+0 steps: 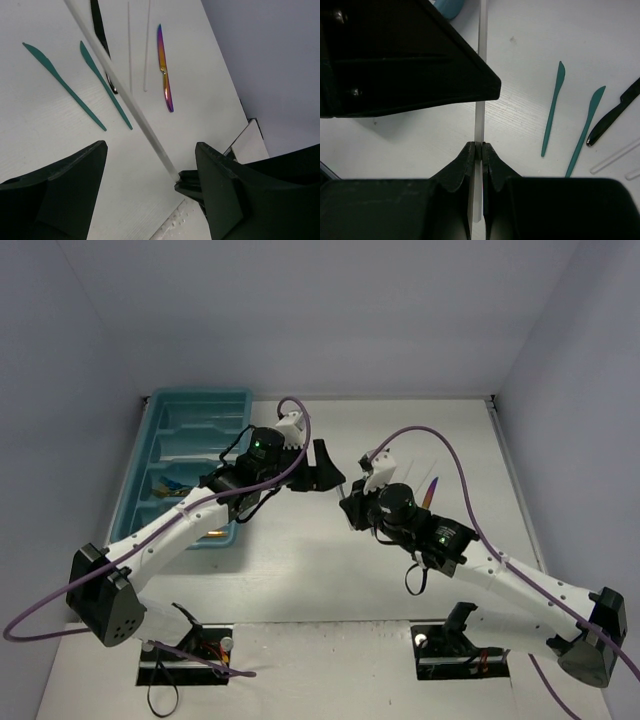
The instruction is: Sort the eating utensils into containers
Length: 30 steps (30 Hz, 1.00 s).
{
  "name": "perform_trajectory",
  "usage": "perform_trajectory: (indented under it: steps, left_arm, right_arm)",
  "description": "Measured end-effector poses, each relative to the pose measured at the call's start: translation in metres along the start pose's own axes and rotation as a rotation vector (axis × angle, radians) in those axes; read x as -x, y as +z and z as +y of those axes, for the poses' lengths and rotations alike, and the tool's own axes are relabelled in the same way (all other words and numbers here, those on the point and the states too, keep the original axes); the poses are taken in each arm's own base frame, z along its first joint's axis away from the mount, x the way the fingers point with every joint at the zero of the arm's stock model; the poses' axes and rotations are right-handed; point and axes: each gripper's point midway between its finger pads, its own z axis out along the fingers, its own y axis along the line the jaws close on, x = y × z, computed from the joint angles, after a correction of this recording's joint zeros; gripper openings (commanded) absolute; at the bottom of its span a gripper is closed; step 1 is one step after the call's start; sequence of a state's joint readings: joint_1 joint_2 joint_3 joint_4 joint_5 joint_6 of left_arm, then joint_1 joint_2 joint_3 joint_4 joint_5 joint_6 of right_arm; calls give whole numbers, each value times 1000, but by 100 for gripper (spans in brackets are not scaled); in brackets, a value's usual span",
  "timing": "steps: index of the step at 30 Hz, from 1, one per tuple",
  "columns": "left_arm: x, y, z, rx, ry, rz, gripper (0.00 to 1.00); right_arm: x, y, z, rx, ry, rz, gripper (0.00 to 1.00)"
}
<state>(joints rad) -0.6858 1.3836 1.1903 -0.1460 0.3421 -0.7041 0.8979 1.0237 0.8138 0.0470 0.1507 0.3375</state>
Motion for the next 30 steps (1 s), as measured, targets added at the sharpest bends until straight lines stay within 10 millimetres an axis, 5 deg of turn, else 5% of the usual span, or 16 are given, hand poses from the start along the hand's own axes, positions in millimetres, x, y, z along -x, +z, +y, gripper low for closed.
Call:
perform_trajectory:
  steps: [8,14,19,23,26,30]
  left_arm:
    - [5,7,-8,-11,-34,-28,3]
    - [9,9,-16,-32,-47,-51,0]
    - [11,10,-12,-14,-54,-66,0]
    - [16,10,-5,10,-58,-88,0]
    - [27,5,20,59,-87,-116,0]
    - [61,-16,91,210,-179,-208,0]
  right_arm:
    - [3,2,5,12,1,-10,0]
    - [1,9,5,6,0,-4,4]
    - [1,13,4,-4,2,-7,61]
    - [3,14,1,-29,12,-18,83]
    - [7,13,-7,-75,28,-40,88]
    - [14,7,-24,-162,58,-84,91]
